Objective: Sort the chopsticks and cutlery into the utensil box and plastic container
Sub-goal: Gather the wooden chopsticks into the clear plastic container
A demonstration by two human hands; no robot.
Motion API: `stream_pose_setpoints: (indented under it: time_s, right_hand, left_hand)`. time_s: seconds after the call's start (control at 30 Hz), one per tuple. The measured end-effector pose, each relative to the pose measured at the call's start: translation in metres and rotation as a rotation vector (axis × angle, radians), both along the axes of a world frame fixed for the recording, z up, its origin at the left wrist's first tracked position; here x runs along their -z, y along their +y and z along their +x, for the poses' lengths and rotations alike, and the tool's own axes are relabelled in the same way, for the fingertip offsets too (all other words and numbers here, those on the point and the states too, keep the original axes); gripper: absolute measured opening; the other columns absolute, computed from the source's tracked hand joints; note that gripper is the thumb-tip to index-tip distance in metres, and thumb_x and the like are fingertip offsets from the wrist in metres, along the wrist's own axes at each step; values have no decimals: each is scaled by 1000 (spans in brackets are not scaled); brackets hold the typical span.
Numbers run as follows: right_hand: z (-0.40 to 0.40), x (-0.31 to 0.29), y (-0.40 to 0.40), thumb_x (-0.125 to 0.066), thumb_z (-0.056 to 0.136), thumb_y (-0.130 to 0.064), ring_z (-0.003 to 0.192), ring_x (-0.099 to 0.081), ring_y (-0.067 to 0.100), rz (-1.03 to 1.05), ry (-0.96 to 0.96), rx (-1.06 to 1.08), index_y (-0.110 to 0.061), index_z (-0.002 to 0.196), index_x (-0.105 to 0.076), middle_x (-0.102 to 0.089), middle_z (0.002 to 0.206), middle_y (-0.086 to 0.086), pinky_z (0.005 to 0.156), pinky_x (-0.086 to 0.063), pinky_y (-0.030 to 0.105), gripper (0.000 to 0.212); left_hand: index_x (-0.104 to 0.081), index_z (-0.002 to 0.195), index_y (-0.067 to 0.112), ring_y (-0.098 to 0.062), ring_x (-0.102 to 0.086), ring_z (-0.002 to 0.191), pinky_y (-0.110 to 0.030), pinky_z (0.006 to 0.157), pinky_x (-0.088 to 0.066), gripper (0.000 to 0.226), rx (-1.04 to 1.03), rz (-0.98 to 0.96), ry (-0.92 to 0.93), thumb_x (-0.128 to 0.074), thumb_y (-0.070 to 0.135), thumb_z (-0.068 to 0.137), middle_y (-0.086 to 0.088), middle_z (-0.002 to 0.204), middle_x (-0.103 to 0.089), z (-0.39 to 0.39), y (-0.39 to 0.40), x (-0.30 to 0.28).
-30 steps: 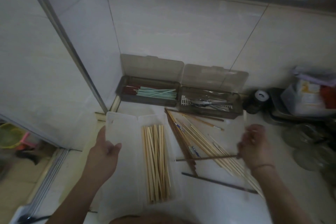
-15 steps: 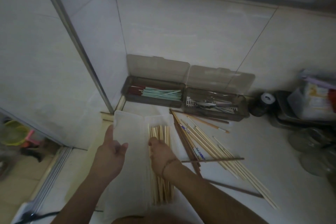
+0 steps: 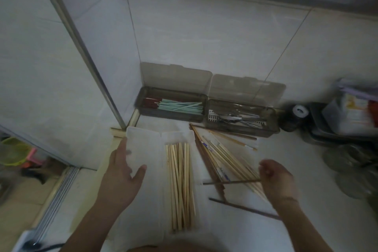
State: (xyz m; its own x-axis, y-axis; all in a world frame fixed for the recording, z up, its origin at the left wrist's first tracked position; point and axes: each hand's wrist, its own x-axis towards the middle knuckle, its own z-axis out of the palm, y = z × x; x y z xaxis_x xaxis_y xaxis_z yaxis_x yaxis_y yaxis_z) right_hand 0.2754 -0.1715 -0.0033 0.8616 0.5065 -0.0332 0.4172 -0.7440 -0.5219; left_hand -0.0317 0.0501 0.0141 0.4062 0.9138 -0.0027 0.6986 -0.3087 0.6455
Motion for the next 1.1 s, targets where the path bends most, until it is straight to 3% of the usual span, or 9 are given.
stream_pose_setpoints:
  time_s: [0.1, 0.17, 0.3, 0.37, 0.5, 0.7, 0.83, 0.97, 1.1]
  right_hand:
    - [15, 27, -62, -71, 80, -19, 79, -62, 31, -209, -28, 80, -20, 92, -70, -66, 94, 9, 72, -48, 33, 12]
    - [16, 49, -90, -78, 73, -22, 86, -62, 38, -338, -7, 74, -15, 96, -74, -65, 99, 14, 75, -51, 41, 24]
    - [5, 62, -99, -81, 71, -22, 93, -60, 39, -321, -8, 138, -18, 102, -73, -64, 106, 12, 76, -50, 42, 32]
    - [3, 62, -94, -79, 73, -22, 93, -58, 38, -297, -50, 161, -19, 103, -73, -65, 106, 12, 75, -48, 41, 31]
    - [9, 65, -88, -72, 79, -21, 91, -57, 38, -299, -77, 157, -18, 100, -73, -65, 103, 13, 73, -45, 37, 21]
    - [13, 56, -81, -55, 89, -28, 98, -49, 32, -461, -13, 168, -24, 98, -66, -62, 104, 7, 71, -34, 32, 14]
    - [19, 45, -84, -58, 88, -18, 84, -48, 31, -414, -34, 125, -28, 88, -60, -54, 74, 0, 68, -32, 32, 11]
    - [34, 60, -109, -57, 82, -4, 81, -55, 37, -415, -146, -3, -16, 95, -72, -66, 83, 11, 68, -45, 39, 23]
    - [60, 55, -128, -54, 71, 5, 81, -59, 43, -488, -37, 165, 3, 91, -71, -58, 84, 23, 77, -48, 46, 27]
  left_hand:
    - [-24, 150, 22, -18, -57, 103, -39, 80, -54, 89, 20, 14, -27, -77, 27, 78, 2, 144, -26, -4, -5, -3]
    - [-29, 148, 20, -24, -52, 118, -44, 88, -53, 88, 57, 24, -28, -79, 28, 76, 5, 152, -19, -9, -6, -3]
    - [-38, 144, 24, -23, -30, 141, -48, 107, -39, 82, 171, 71, 92, -67, 56, 74, 8, 159, -16, -12, -12, 1]
    - [-41, 142, 24, -23, -27, 141, -47, 110, -32, 84, 209, 74, 125, -51, 66, 70, 8, 157, -21, -11, -14, 2]
    - [-44, 141, 24, -28, -27, 139, -49, 109, -32, 86, 243, 107, 194, -49, 67, 67, 5, 154, -28, -11, -12, 6]
    - [-45, 140, 24, -37, -20, 143, -56, 111, -30, 84, 286, 126, 301, -75, 50, 67, -1, 155, -27, -12, -11, 13]
    - [-42, 143, 25, -33, -10, 147, -51, 115, -24, 86, 277, 104, 309, -82, 43, 69, 3, 158, -21, -13, -10, 17]
    - [-41, 144, 27, -29, -3, 149, -47, 116, -20, 85, 271, 98, 289, -81, 44, 71, 6, 159, -17, -13, -11, 18]
    - [-42, 143, 27, -28, -3, 149, -47, 115, -21, 84, 265, 128, 283, -81, 45, 70, 5, 159, -19, -13, -12, 21]
